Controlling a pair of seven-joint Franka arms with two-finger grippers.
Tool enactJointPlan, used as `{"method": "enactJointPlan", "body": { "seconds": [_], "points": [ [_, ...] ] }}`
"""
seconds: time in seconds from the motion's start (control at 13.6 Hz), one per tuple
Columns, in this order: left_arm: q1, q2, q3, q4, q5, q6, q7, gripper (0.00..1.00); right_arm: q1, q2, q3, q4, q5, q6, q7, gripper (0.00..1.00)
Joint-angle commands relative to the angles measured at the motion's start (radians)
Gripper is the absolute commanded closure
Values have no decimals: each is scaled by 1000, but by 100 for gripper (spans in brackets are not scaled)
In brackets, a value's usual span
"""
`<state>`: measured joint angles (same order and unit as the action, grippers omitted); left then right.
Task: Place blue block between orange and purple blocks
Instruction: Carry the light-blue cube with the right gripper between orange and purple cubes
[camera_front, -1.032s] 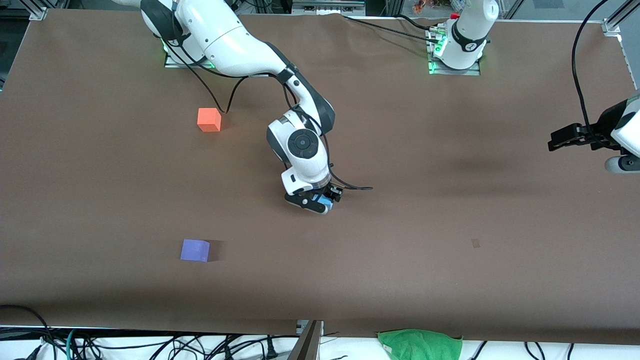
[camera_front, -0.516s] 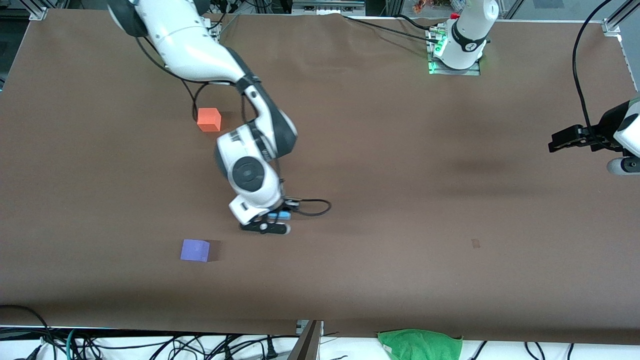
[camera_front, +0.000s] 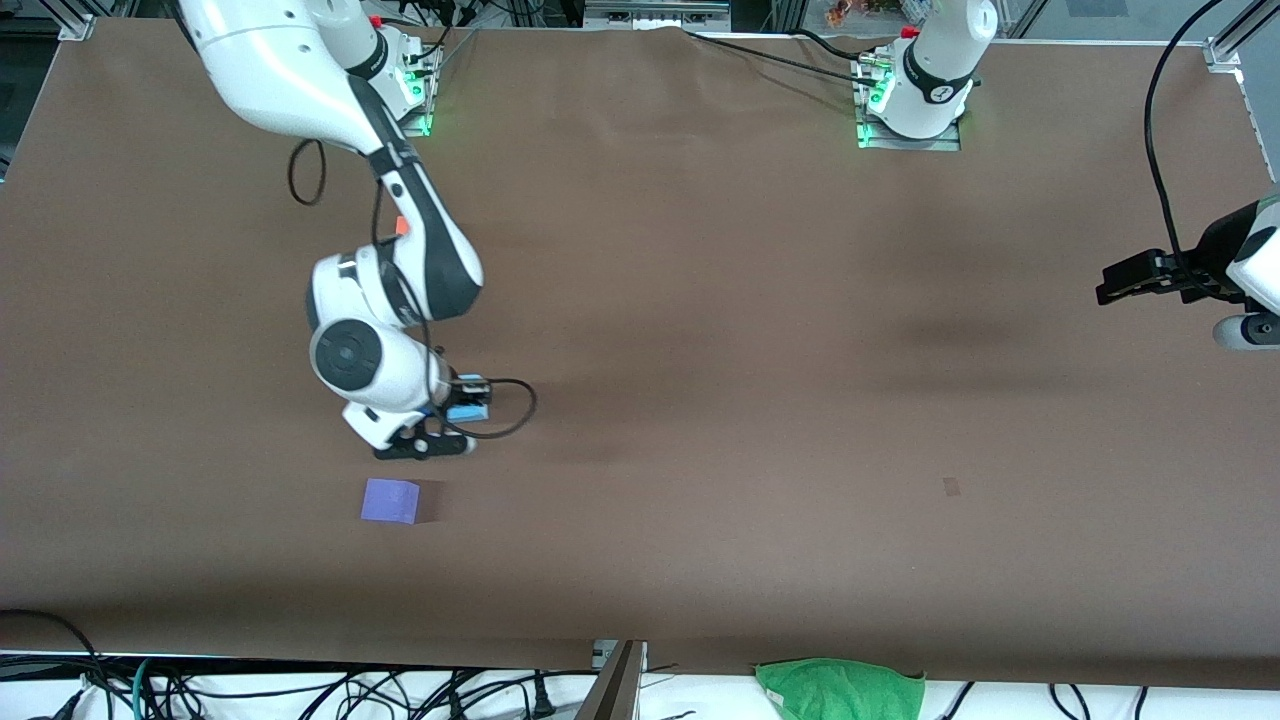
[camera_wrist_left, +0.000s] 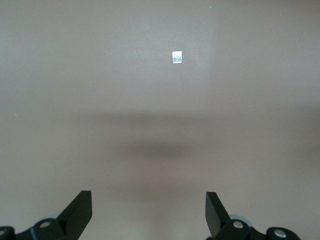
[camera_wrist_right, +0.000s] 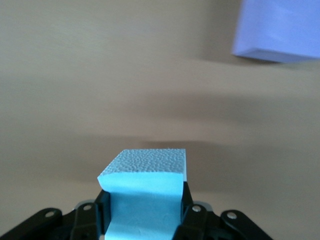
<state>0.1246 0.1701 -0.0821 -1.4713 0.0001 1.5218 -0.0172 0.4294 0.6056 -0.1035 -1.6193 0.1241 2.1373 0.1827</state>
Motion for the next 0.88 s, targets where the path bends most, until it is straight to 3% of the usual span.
{"method": "enactJointPlan", "body": {
  "seconds": [0.0, 0.29, 0.81],
  "points": [
    [-3, 14, -2, 29, -12, -9, 8, 0, 2, -151, -44, -256, 19, 131, -90, 100],
    [-8, 14, -4, 29, -11, -9, 6, 0, -17, -156, -78, -381, 29, 282, -175, 100],
    [-8, 14, -4, 29, -12, -9, 6, 0, -34, -175, -79, -422, 155, 270, -163, 100]
  ]
}}
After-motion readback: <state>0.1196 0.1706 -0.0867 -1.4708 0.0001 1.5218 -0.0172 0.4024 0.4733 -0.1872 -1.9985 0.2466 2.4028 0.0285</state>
